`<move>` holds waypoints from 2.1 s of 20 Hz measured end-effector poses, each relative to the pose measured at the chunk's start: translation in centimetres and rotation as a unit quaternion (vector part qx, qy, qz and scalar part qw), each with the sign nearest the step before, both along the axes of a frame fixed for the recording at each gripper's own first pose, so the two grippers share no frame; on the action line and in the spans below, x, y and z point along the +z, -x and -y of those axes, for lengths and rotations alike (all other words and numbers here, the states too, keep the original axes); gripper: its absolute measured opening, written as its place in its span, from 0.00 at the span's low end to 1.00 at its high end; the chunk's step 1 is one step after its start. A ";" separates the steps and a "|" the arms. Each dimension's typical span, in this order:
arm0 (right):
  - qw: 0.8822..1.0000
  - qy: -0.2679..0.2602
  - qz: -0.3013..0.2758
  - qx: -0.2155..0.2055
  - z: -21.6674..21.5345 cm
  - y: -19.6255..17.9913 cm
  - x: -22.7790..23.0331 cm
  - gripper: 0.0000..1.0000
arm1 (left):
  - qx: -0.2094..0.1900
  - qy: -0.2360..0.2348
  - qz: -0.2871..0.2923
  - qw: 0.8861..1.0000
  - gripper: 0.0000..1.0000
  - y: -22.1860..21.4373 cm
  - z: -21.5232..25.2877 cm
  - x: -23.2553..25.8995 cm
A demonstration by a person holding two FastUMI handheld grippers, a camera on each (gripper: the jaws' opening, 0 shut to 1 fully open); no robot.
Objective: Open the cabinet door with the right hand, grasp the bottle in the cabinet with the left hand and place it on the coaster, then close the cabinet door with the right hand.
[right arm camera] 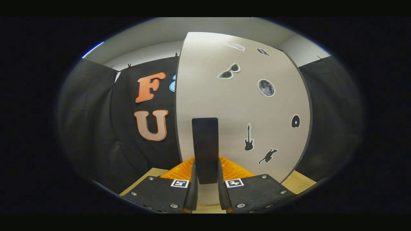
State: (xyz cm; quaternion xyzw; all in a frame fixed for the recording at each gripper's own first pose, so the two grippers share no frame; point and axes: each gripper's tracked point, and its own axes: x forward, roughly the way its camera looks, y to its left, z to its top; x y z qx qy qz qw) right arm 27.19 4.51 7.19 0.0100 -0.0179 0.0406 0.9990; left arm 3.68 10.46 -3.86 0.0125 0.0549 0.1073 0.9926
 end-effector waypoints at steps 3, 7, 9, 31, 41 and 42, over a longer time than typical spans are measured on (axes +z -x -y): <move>1.000 0.002 0.005 -0.001 0.4 0.5 0.0 0.27 | -0.007 -0.005 -0.002 1.000 0.97 1.0 1.4 0.0; 1.000 -0.004 0.005 0.004 0.8 1.2 0.0 0.24 | -0.016 -0.012 0.001 1.000 0.97 2.3 3.5 0.4; 1.000 -0.004 0.006 0.002 1.2 1.7 0.0 0.22 | -0.022 -0.014 0.003 1.000 0.97 2.7 4.8 0.5; 1.000 -0.007 0.015 -0.024 8.4 6.0 -0.3 0.17 | -0.135 -0.024 0.004 0.990 0.94 6.0 25.9 0.2; 0.999 0.003 0.016 -0.048 12.3 6.0 -0.2 0.12 | -0.165 -0.036 0.004 0.986 0.96 5.7 32.6 0.0; 0.999 0.001 0.016 -0.048 12.5 5.8 -0.2 0.11 | -0.164 -0.033 0.002 0.986 0.96 5.5 32.7 0.0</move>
